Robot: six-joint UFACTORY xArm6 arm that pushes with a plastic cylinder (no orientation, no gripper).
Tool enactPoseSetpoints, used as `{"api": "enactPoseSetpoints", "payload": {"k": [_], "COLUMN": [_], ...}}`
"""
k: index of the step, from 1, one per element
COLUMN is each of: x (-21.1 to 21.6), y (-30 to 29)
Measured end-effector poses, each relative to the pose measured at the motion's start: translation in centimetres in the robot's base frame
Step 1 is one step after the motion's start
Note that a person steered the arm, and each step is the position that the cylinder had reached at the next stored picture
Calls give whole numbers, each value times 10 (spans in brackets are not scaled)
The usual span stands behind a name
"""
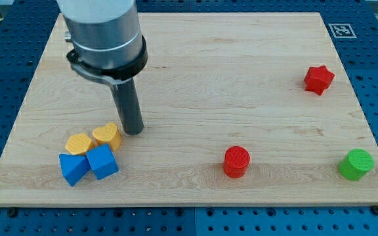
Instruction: Push red circle slightly to the right and up
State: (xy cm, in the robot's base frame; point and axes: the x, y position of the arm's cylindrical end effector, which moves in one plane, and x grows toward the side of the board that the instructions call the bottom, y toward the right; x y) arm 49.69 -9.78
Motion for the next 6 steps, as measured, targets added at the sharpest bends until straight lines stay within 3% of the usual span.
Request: {"api": "enactPoseSetpoints", "payload": {"k": [1, 3, 6], "x": [-17, -17, 77], "y": [0, 63, 71]}}
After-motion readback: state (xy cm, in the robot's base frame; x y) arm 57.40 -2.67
